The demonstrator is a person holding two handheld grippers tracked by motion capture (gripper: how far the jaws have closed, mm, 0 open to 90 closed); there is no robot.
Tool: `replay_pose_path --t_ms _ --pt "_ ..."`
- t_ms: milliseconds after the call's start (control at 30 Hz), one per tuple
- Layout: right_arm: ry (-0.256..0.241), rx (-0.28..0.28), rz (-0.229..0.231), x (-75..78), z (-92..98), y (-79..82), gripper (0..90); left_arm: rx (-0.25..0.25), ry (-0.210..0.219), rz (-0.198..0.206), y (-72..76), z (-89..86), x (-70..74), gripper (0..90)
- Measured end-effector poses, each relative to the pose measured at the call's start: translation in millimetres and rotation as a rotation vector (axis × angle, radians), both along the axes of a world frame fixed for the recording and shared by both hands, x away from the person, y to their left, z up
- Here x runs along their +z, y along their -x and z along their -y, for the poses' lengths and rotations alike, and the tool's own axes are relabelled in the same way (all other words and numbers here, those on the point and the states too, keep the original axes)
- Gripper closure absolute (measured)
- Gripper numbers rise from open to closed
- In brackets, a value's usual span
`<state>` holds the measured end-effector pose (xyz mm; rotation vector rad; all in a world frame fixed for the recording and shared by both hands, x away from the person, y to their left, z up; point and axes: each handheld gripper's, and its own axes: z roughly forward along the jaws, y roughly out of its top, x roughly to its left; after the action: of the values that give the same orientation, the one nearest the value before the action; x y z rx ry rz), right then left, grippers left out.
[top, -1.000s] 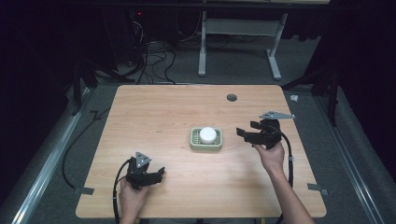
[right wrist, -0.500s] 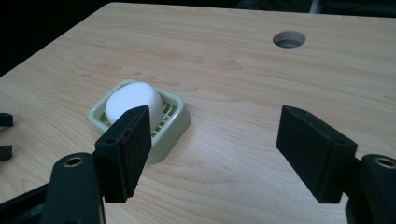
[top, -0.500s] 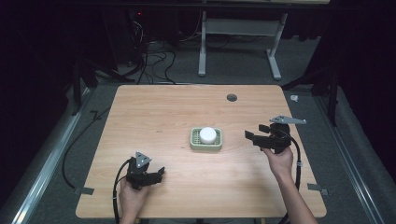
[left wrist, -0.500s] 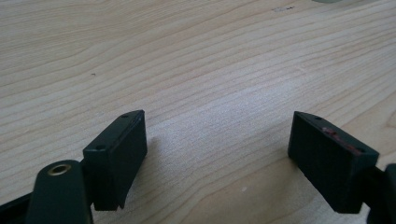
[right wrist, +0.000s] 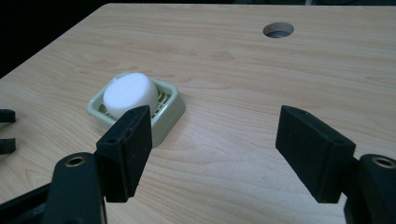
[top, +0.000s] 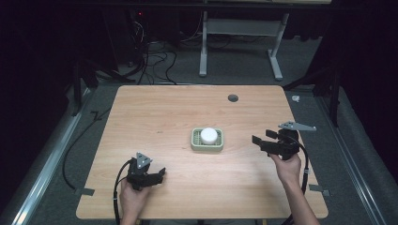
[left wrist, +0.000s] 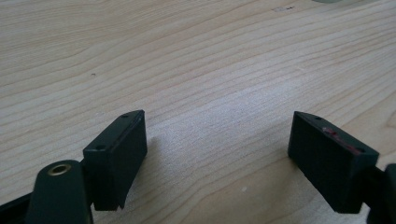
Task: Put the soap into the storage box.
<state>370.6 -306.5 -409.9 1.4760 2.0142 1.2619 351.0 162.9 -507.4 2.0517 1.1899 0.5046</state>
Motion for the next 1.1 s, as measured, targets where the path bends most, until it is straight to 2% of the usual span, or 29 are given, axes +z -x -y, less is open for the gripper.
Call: replay_pose_path --t_ms 533,1100 --pt "-0.014 -0.012 -0.007 -14.2 8.4 18.5 27.9 0.0 0.0 0.0 0.0 0.0 0.0 20.0" --pt "-0.016 0.011 -0.026 -32.4 -1.1 30.7 27.9 0.0 0.0 0.0 0.0 0.0 0.0 20.0"
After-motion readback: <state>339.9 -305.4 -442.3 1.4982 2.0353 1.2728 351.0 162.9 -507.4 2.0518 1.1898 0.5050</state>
